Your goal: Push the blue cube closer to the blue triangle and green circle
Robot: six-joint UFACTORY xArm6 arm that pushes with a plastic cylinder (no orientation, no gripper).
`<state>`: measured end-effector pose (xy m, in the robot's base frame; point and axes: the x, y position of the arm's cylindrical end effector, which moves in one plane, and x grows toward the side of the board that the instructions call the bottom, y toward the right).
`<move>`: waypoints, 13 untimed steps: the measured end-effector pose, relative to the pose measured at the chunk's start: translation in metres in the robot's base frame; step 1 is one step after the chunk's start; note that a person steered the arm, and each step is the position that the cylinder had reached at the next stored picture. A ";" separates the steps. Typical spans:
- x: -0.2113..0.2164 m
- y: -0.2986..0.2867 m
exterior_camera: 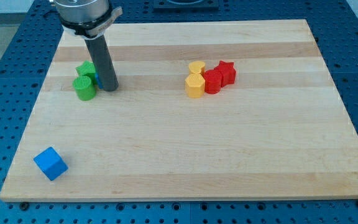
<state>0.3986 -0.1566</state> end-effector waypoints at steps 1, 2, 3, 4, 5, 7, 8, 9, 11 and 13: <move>0.033 0.034; 0.099 0.048; 0.181 0.048; 0.219 0.047; 0.220 0.028; 0.220 -0.064; 0.214 -0.074; 0.203 -0.074; 0.182 -0.077; 0.156 -0.078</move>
<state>0.5543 -0.2350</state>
